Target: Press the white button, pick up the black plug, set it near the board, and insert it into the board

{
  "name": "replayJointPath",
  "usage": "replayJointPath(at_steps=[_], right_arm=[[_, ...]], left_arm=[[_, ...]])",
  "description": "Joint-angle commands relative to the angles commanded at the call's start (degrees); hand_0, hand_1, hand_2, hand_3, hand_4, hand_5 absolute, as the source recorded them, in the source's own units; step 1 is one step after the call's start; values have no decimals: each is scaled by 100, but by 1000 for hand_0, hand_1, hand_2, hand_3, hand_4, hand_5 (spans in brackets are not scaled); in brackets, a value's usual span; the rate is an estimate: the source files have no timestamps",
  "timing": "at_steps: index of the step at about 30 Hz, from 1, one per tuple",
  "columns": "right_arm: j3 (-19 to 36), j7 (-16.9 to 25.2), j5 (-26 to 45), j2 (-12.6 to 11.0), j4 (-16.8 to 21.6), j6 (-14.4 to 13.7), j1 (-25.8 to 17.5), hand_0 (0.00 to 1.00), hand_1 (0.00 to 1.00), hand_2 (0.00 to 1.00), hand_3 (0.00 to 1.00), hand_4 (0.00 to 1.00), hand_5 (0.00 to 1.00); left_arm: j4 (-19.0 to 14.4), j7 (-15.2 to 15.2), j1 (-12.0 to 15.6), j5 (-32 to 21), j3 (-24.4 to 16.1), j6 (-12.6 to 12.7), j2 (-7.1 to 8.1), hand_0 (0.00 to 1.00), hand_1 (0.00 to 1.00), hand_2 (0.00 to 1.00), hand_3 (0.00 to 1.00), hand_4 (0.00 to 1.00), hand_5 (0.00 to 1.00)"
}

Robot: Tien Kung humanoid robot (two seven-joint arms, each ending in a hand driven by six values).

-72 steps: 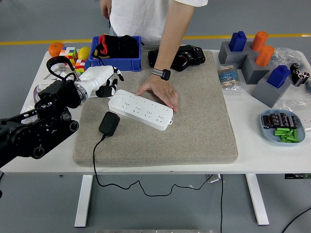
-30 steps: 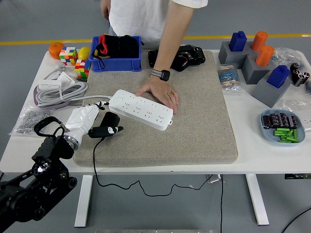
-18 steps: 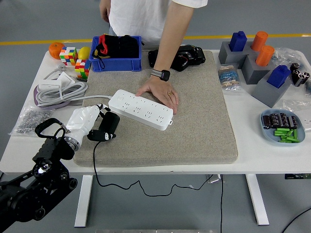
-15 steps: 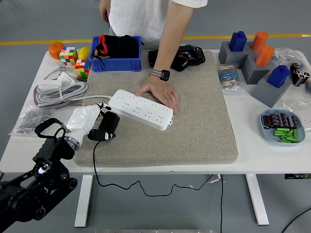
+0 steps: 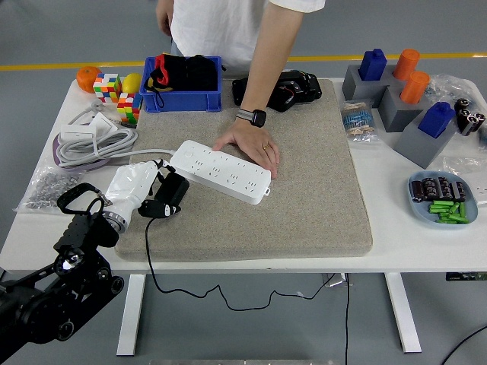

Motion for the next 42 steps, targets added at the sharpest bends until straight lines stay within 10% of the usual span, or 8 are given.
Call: replayJointPath(at_steps=[1, 11, 30, 42], right_arm=[[3, 0, 0, 2, 0, -1, 1, 743, 713, 688, 640, 703, 397], [-7, 0, 4, -6, -3, -1, 4, 743, 713, 688, 640, 703, 397], [-29, 0, 22, -19, -8, -1, 49, 742, 713, 688, 638, 702, 396], [-38, -4, 24, -18, -19, -1, 34, 742, 713, 688, 638, 702, 395]], left_arm=[[-31, -11, -11, -19, -17, 9, 5, 101, 217, 280, 348, 478, 2], [-373, -51, -390, -207, -128, 42, 72, 101, 214, 280, 343, 446, 2], [656, -246, -1547, -529, 1195, 78, -136, 103, 217, 274, 363, 464, 2], [833, -257, -1681, -520, 1366, 63, -141, 100, 214, 274, 364, 469, 2]])
